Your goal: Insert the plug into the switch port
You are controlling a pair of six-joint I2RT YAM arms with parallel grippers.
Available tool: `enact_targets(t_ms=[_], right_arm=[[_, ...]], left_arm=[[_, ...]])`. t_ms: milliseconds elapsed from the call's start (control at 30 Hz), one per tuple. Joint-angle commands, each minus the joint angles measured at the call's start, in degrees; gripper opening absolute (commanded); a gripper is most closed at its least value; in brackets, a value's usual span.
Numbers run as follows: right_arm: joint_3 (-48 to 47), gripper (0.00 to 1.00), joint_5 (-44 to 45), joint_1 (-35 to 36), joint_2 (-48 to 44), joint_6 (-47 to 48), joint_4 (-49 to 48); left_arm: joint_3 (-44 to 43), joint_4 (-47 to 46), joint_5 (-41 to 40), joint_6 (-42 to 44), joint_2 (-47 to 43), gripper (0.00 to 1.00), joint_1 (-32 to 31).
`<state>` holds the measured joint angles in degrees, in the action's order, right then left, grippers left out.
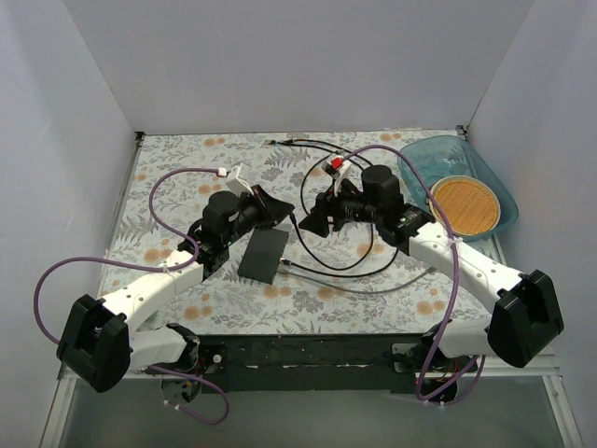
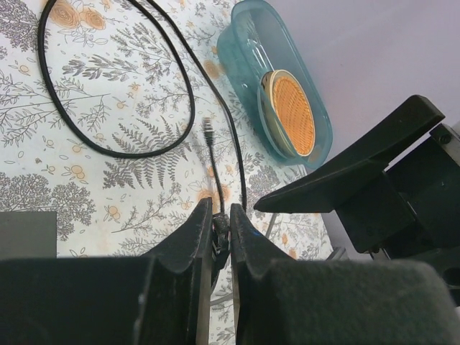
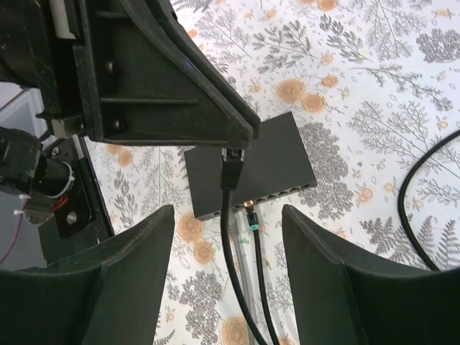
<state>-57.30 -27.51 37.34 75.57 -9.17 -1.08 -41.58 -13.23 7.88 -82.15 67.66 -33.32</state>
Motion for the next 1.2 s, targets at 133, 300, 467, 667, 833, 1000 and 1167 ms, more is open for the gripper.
enact_targets(t_ms=[133, 300, 467, 667, 833, 1000, 1167], right_arm=[[-0.8, 0.6, 3.69, 2.65, 3.26, -3.75, -8.41], [-0.88, 0.53, 4.83, 2.91, 4.67, -5.07, -9.9], [-0.54, 0.43, 5.09, 2.91, 5.2, -5.77, -10.87], [-0.36, 0.36, 5.18, 3.0, 5.99, -6.12, -11.57], [-0.27, 0.37, 3.43, 3.09, 6.25, -6.3, -12.28], [-0.09, 0.35, 2.63, 3.09, 6.78, -6.04, -12.1], [0.08, 0.34, 1.76, 3.09, 7.31, -5.6, -11.58]], left_arm=[[0.01, -0.57, -1.64, -2.05, -2.44, 0.0, 0.19], [0.19, -0.65, -1.73, -1.87, -3.23, 0.0, 0.1], [0.27, -0.74, -1.38, -1.96, -3.15, 0.0, 0.1], [0.62, -1.36, -1.02, -2.4, -3.23, 0.0, 0.1], [0.63, -1.36, -1.2, -2.4, -3.15, 0.0, 0.19], [0.54, -1.18, -1.37, -2.14, -3.23, 0.0, 0.1], [0.45, -1.18, -1.55, -2.05, -3.23, 0.0, 0.1]])
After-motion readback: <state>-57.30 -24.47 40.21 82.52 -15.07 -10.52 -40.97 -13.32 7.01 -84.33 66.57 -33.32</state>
